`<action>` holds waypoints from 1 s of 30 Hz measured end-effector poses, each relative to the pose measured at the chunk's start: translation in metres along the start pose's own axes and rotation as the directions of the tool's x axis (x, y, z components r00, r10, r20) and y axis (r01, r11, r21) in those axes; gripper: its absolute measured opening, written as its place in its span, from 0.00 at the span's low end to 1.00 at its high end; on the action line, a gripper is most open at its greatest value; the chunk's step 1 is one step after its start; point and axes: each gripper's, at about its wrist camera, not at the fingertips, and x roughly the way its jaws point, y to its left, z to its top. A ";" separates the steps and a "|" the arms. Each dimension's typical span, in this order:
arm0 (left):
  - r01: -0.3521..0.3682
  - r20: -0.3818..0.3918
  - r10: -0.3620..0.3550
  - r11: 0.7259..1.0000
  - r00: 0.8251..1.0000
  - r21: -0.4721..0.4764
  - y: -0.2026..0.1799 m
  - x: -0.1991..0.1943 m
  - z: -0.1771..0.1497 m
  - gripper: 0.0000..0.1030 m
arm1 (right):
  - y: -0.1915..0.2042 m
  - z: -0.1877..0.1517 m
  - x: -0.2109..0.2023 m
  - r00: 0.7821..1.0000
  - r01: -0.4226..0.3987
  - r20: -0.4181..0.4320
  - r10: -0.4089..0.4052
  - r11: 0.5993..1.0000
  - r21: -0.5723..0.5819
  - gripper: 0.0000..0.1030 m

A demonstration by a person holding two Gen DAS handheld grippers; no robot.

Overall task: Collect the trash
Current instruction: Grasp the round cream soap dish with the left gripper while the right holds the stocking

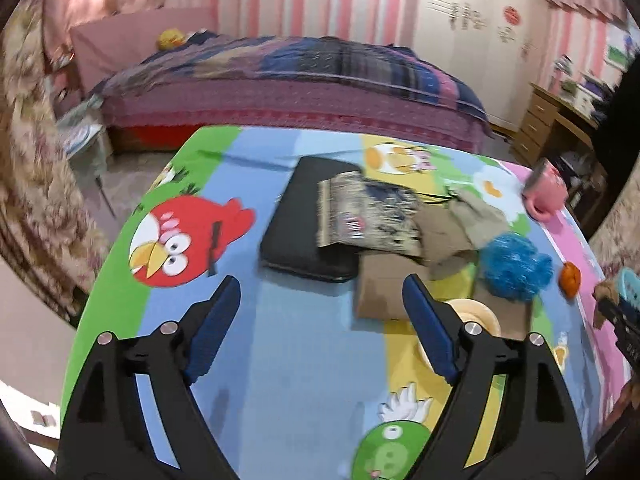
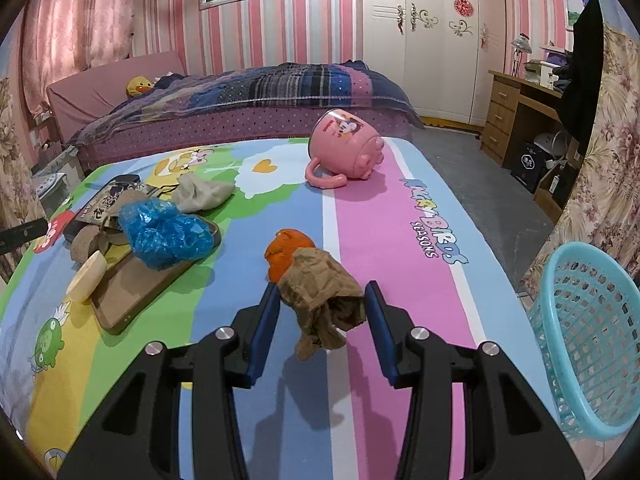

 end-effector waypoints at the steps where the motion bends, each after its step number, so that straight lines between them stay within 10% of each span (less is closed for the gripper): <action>1: 0.022 -0.010 -0.023 0.999 1.000 -0.039 0.004 0.002 -0.001 0.79 | 0.000 0.000 0.000 1.000 -0.001 0.000 0.001 1.000 0.000 0.43; 9: 0.199 -0.051 -0.198 0.980 0.979 0.018 -0.050 0.004 -0.018 0.89 | 0.006 0.003 0.001 1.000 -0.008 0.007 0.008 1.000 -0.023 0.43; 22: 0.215 -0.174 -0.216 0.976 0.961 -0.022 -0.072 0.038 -0.039 0.88 | 0.009 0.002 0.001 1.000 -0.011 0.004 0.011 1.000 -0.028 0.43; 30: 0.233 -0.190 -0.221 0.972 0.957 0.043 -0.093 0.040 -0.040 0.68 | 0.012 0.001 0.003 1.000 -0.017 0.001 0.017 0.999 -0.036 0.43</action>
